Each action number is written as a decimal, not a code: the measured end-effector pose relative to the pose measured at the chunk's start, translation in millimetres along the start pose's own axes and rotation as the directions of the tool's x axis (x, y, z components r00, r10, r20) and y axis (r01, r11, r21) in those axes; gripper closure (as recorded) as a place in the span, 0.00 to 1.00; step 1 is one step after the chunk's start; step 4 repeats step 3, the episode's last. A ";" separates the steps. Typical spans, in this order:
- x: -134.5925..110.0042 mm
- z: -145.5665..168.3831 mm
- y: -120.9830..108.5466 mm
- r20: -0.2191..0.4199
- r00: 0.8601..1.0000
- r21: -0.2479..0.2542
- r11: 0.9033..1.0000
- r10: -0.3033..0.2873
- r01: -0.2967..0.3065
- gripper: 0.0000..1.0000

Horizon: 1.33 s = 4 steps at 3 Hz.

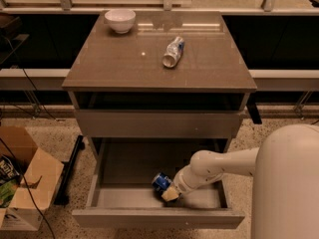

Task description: Place pepsi can into middle drawer

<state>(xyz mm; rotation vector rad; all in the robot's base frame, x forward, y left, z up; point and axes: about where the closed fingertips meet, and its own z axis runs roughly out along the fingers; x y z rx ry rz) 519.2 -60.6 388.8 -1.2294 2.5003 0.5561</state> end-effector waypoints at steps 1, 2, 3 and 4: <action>-0.9 -0.3 1.1 0.005 1.000 -0.007 1.000 -0.006 0.006 0.29; -0.6 1.0 2.3 0.003 1.000 -0.010 1.000 -0.006 0.006 0.06; -0.5 1.8 2.9 0.002 1.000 -0.011 1.000 -0.006 0.006 0.00; -0.5 1.8 2.9 0.002 1.000 -0.011 1.000 -0.006 0.006 0.00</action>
Offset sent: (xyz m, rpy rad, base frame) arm -0.0004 0.0010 0.0009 0.0067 -0.0001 0.0063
